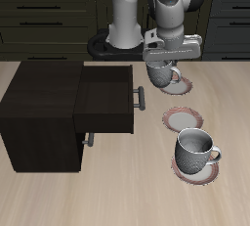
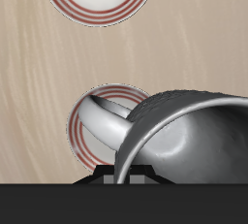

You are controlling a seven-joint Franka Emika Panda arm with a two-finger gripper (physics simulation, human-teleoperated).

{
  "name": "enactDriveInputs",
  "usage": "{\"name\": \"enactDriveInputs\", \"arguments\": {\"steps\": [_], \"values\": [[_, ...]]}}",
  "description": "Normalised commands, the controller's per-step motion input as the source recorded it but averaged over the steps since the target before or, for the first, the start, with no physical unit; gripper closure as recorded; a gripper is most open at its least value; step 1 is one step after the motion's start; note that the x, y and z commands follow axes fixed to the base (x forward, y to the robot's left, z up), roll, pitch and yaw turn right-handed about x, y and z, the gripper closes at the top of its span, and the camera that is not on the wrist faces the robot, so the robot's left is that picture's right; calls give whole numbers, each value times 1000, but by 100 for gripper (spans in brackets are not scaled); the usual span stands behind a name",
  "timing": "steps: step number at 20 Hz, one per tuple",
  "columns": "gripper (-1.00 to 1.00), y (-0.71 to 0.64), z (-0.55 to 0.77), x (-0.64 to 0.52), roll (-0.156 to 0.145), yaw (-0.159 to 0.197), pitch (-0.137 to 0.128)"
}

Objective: Place the porcelain mug that is in the drawer onto the nearest plate relative to the robot

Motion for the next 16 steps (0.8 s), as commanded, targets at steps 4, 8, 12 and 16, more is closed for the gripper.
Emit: {"name": "enactDriveInputs", "arguments": {"steps": [4,8,12,16], "values": [[100,137,-199,-87,19,10,44],[100,390,-179,-235,59,2,40],[100,300,-167,-104,76,20,50],[-100,51,101,-13,10,1,-18]]}}
